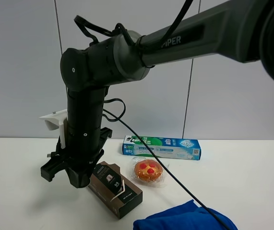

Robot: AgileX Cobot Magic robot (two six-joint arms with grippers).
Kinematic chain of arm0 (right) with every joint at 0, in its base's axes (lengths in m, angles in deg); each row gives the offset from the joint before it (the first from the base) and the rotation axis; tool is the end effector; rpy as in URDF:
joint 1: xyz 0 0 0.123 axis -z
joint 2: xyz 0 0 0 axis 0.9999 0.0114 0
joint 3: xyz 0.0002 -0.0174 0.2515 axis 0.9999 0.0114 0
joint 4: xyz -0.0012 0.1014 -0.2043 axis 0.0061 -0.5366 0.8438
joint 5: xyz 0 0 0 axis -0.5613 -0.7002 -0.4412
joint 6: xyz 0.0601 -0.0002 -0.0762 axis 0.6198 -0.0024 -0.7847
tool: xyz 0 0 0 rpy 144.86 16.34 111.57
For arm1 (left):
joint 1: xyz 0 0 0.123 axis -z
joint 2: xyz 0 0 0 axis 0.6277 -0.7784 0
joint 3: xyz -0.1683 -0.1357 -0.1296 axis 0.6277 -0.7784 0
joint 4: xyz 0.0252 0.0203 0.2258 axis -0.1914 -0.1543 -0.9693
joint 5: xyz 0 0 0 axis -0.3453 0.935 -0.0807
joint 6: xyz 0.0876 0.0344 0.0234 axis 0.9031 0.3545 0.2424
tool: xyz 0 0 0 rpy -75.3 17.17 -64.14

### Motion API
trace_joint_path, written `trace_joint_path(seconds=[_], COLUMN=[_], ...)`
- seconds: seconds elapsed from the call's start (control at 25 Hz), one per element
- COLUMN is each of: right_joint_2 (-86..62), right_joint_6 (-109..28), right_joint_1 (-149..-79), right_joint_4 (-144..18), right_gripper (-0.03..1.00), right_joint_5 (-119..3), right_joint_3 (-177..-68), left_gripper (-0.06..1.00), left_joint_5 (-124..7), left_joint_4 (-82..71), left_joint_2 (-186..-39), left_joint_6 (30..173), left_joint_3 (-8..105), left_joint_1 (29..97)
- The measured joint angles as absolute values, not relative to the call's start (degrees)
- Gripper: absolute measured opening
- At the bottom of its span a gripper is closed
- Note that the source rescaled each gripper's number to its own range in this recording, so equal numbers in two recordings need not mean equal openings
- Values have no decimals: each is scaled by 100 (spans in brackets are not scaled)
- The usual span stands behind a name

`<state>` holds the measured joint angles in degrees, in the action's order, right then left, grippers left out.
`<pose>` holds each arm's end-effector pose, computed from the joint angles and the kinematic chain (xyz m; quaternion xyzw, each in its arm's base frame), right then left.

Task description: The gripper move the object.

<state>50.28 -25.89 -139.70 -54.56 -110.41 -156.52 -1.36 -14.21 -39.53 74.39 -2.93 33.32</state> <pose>0.2878 0.3455 0.1353 -0.4889 0.8657 0.0329 0.1021 0.0133 -0.0060 0.2603 0.0115 0.8553 0.0130 0.5178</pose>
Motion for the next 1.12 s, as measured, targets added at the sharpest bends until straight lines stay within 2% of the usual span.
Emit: trace_joint_path(seconds=[0.28, 0.92, 1.0, 1.12], right_joint_2=[5321, 5528, 5535, 5535], right_joint_6=[-2988, -3351, -3388, -3508], right_joint_1=[-14008, -14008, -14008, -14008], right_joint_4=[-5456, -5416, -5438, -5455], right_gripper=[0, 0, 4, 19], right_joint_5=[-10631, -10508, -10484, -10470], right_joint_3=[-15652, -15656, -15656, -15656], left_gripper=[100, 100, 100, 100], left_joint_5=[-136, -136, -136, -136], left_joint_4=[-1421, -1421, -1421, -1421], left_joint_2=[-3953, -3953, -3953, -3953], left_joint_6=[7439, 7439, 7439, 7439], left_joint_3=[-293, -293, -293, -293], left_joint_1=[3332, 3332, 3332, 3332])
